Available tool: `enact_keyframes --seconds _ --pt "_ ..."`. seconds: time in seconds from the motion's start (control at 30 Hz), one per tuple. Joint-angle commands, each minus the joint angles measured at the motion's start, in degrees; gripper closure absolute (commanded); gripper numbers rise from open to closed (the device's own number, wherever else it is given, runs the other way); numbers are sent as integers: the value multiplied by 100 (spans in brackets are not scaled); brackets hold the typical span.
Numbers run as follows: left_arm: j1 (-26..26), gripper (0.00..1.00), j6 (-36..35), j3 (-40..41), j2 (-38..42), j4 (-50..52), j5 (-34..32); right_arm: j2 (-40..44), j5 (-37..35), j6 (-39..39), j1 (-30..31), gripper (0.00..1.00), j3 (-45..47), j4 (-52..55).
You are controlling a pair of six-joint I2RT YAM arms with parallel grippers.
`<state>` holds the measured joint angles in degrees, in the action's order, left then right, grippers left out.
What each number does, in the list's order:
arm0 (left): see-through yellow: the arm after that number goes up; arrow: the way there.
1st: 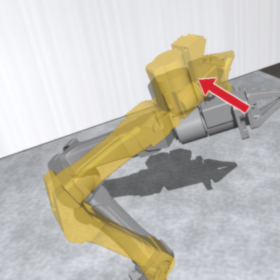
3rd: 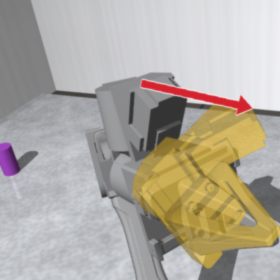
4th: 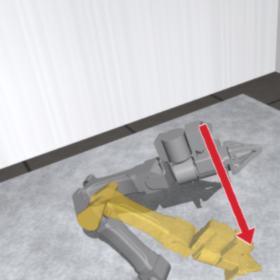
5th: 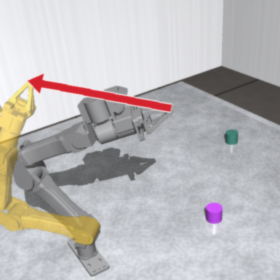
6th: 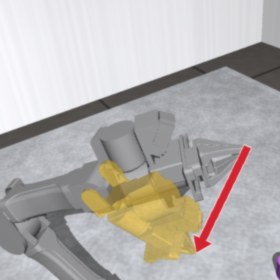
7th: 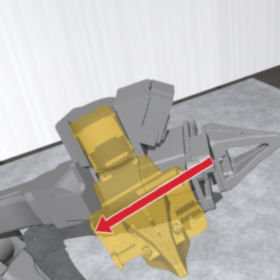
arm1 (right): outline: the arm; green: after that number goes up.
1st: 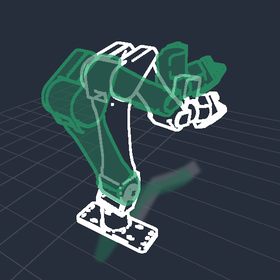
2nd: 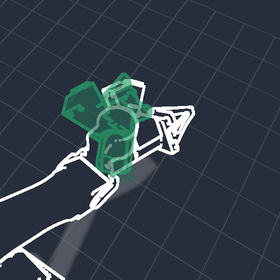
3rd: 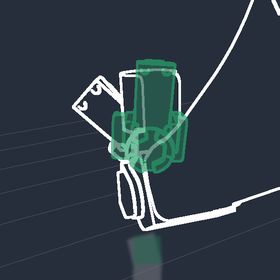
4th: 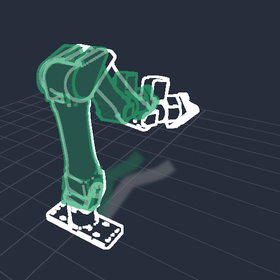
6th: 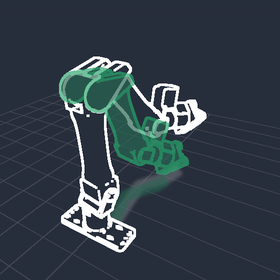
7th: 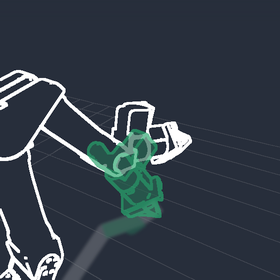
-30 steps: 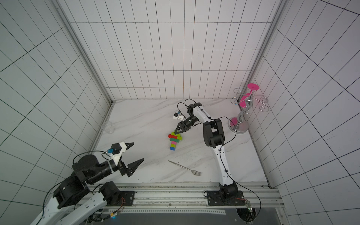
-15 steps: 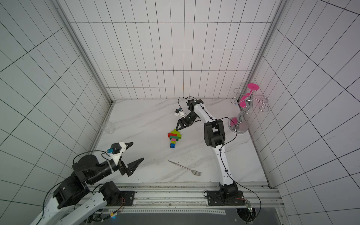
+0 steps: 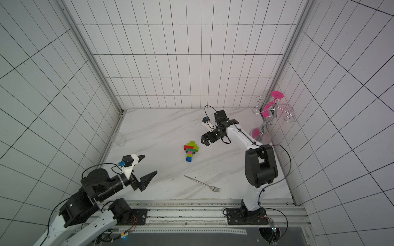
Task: Assemble a spoon with lego
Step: Place the lego brick at the center of the board, then reset both arms
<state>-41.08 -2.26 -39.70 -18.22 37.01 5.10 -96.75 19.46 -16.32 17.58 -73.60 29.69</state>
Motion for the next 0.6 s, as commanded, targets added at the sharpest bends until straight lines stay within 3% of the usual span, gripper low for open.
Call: enact_keyframes --seconds 0.0,0.07,0.17,0.23,0.3,0.37,0.4,0.43,0.57 --pt "100 1 120 107 -75 -341 -428 950 -1642 548 -270 1 1695 -2811" --pt "284 1 165 170 -180 -640 -678 1327 -2298 744 -582 1 2555 -3947" --pt "923 1 328 312 -481 -1234 -871 1418 -2725 1028 -1085 2 3413 -5128" --pt "1361 1 357 428 -838 -1793 -894 1334 -2955 1438 -1366 2 3411 -4826" --pt "1707 1 502 442 -1395 -2393 -1135 1164 -2717 1714 -1616 1 3715 -5369" --pt "2195 1 664 378 -2232 -3005 -1230 881 -2632 1958 -1851 1 4295 -6673" --pt "2429 1 755 376 -2588 -3265 -1244 990 -2464 1986 -1922 1 4419 -6710" --pt "2773 1 871 384 -2980 -3592 -1187 1117 -2509 2062 -1947 1 4471 -6632" --pt "4053 1 1534 432 -4415 -4299 -827 868 -2547 2082 -1961 1 5094 -7995"
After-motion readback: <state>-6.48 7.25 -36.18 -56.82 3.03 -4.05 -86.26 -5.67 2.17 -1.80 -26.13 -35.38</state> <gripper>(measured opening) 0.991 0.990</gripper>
